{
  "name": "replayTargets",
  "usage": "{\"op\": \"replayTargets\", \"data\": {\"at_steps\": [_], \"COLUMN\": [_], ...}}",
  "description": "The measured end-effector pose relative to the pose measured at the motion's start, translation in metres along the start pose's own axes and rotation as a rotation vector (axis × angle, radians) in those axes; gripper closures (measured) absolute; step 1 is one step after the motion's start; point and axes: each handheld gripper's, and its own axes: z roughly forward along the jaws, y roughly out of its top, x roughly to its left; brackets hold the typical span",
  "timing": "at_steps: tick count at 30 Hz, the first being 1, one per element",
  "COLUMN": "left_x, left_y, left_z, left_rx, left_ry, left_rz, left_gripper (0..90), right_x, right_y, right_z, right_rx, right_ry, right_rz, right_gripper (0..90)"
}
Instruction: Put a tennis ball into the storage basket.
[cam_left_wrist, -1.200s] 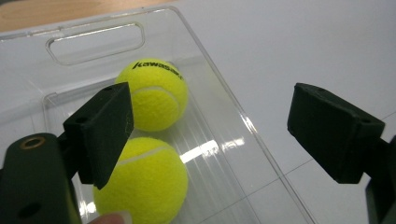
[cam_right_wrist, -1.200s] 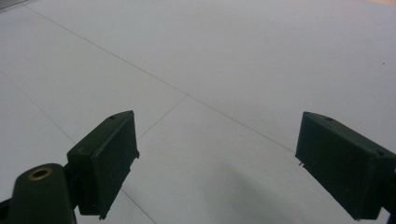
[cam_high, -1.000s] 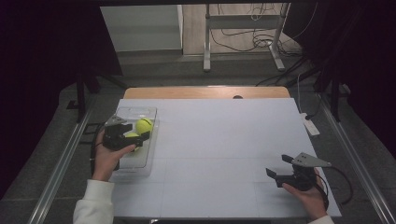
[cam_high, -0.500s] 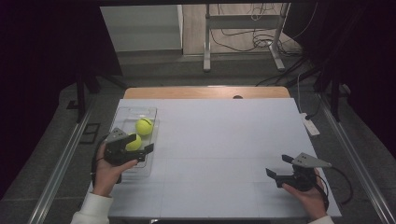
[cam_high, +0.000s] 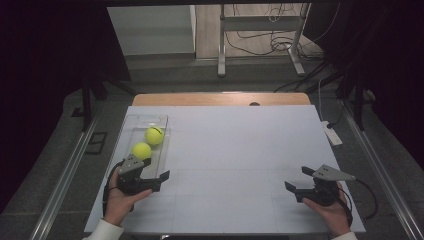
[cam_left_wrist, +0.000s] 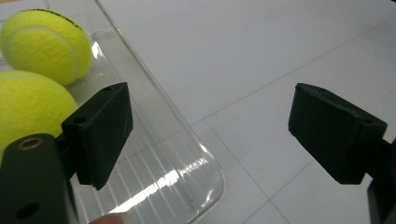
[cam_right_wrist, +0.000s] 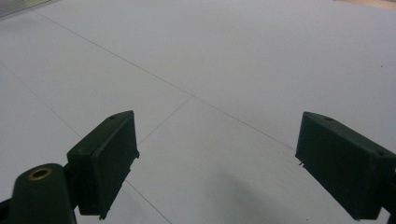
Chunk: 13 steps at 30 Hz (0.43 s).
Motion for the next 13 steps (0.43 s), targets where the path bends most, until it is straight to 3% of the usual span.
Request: {"op": "replayTargets", "data": {"at_steps": [13], "left_x": [-0.0028], "left_y": [0.0013], "left_z": [0.0008], "left_rx": [-0.008], "left_ry": [-0.009], "left_rz": [0.001], "left_gripper": [14.6], "right_x": [-0.0002], "right_y": [-0.0001], "right_z": [0.0002], "right_rx": [-0.003], "right_ry": [0.009], "right_rz": [0.004], "right_gripper": [12.7]}}
